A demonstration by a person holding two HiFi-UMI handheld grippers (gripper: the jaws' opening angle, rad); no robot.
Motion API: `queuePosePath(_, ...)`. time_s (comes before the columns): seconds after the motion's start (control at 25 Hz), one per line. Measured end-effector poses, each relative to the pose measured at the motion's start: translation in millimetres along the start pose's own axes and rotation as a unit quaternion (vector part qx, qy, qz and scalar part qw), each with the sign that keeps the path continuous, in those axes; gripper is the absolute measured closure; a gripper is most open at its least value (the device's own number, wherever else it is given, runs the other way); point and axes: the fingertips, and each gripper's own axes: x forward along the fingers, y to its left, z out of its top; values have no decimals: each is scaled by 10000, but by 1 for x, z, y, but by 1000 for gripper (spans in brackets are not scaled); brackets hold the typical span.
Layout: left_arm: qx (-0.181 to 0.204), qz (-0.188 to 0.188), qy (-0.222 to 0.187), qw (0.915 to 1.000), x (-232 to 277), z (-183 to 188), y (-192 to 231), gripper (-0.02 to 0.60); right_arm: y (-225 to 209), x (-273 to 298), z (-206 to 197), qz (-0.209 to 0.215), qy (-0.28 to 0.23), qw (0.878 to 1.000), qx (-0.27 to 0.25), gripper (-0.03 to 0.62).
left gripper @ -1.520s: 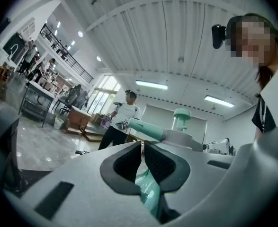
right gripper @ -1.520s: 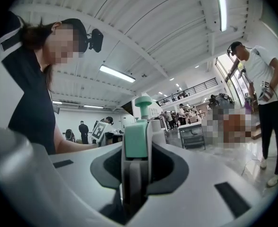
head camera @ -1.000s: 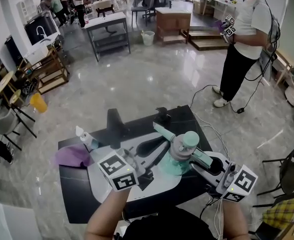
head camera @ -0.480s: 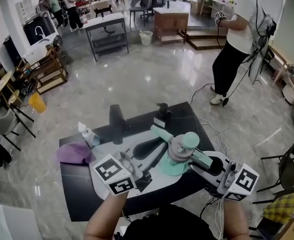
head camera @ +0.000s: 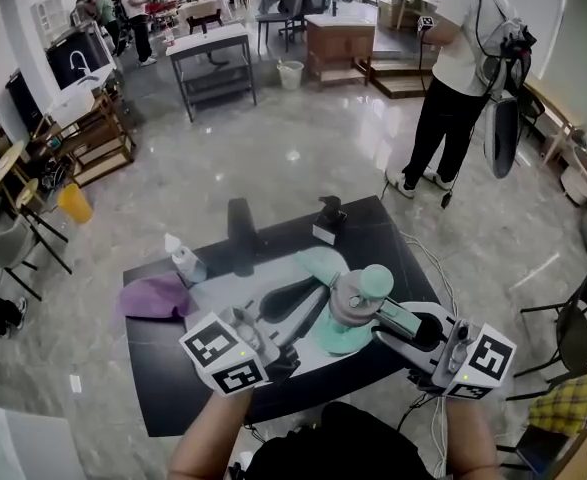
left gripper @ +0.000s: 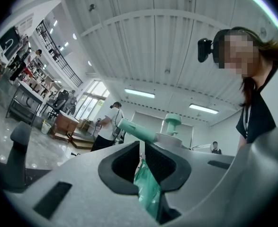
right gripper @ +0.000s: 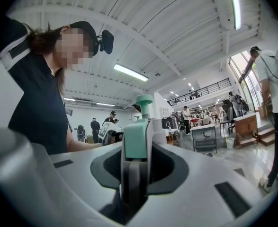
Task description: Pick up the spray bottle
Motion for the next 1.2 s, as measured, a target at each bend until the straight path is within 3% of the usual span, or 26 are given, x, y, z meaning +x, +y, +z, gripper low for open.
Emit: queuePosePath(1.2, -44, 493, 77, 9987, -110, -15, -70, 563, 126, 9, -24, 219, 158, 9996, 60, 514)
